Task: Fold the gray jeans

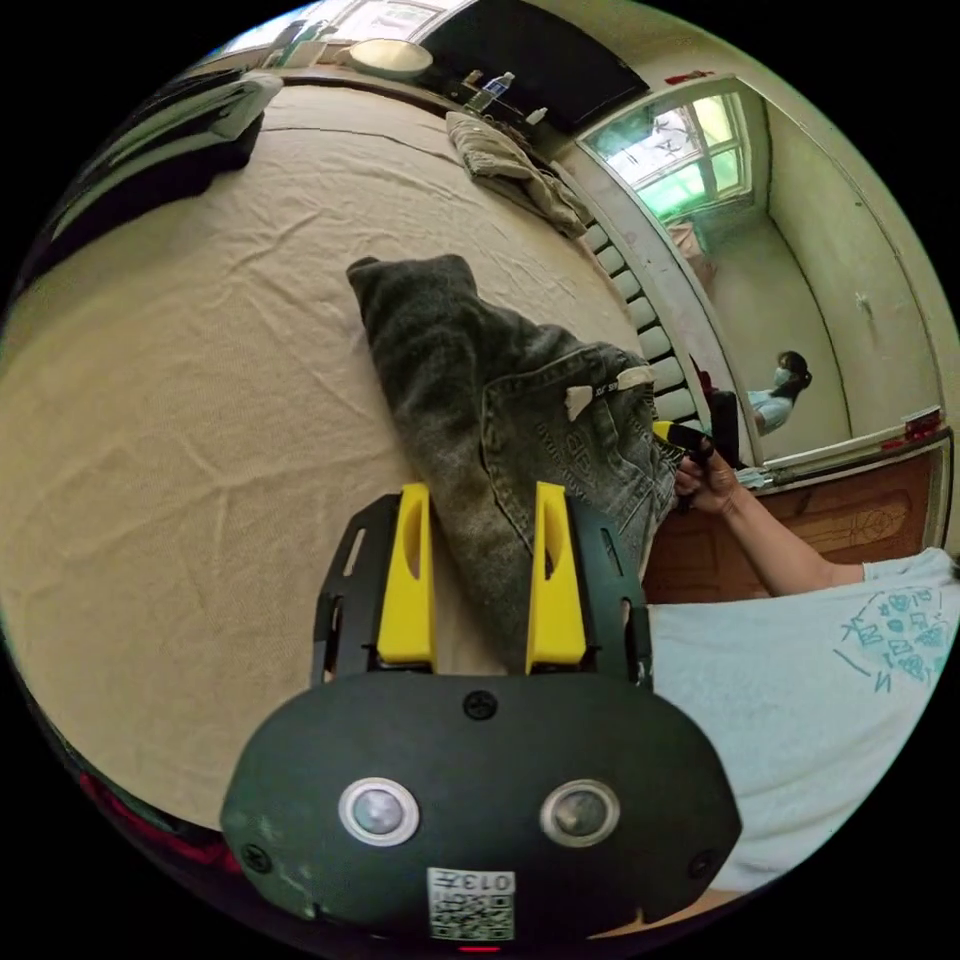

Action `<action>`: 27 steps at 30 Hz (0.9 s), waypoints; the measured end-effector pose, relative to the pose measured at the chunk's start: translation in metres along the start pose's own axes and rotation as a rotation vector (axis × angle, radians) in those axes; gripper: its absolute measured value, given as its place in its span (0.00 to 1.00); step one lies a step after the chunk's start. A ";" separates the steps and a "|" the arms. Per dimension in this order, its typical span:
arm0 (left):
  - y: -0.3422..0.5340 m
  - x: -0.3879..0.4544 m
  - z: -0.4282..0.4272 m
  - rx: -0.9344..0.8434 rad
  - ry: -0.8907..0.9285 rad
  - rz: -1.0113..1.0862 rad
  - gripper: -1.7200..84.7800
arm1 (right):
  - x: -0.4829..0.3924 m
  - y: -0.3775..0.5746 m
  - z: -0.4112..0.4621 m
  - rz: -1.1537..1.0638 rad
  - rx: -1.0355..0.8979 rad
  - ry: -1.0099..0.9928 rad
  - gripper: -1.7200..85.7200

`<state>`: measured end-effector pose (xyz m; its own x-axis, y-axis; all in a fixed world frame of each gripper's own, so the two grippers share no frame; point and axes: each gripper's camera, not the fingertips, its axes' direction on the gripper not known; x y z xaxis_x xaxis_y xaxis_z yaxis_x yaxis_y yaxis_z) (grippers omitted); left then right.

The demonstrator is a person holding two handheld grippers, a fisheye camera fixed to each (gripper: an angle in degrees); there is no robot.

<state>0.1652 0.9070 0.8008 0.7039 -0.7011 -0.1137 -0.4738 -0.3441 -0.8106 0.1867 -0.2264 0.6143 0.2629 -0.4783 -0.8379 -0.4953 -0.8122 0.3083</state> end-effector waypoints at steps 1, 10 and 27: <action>-0.005 -0.006 -0.004 0.003 0.021 -0.018 0.18 | 0.001 -0.002 0.000 -0.001 -0.001 -0.001 0.20; -0.040 -0.015 -0.020 -0.023 0.046 -0.001 0.15 | 0.000 -0.020 0.008 0.019 -0.031 -0.007 0.17; -0.073 0.053 -0.100 0.104 0.103 0.218 0.09 | -0.171 -0.013 0.018 -0.305 0.089 0.706 0.12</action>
<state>0.1835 0.8324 0.9113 0.5312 -0.8134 -0.2372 -0.5477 -0.1160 -0.8286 0.1333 -0.1276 0.7452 0.8489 -0.3619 -0.3852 -0.3733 -0.9265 0.0477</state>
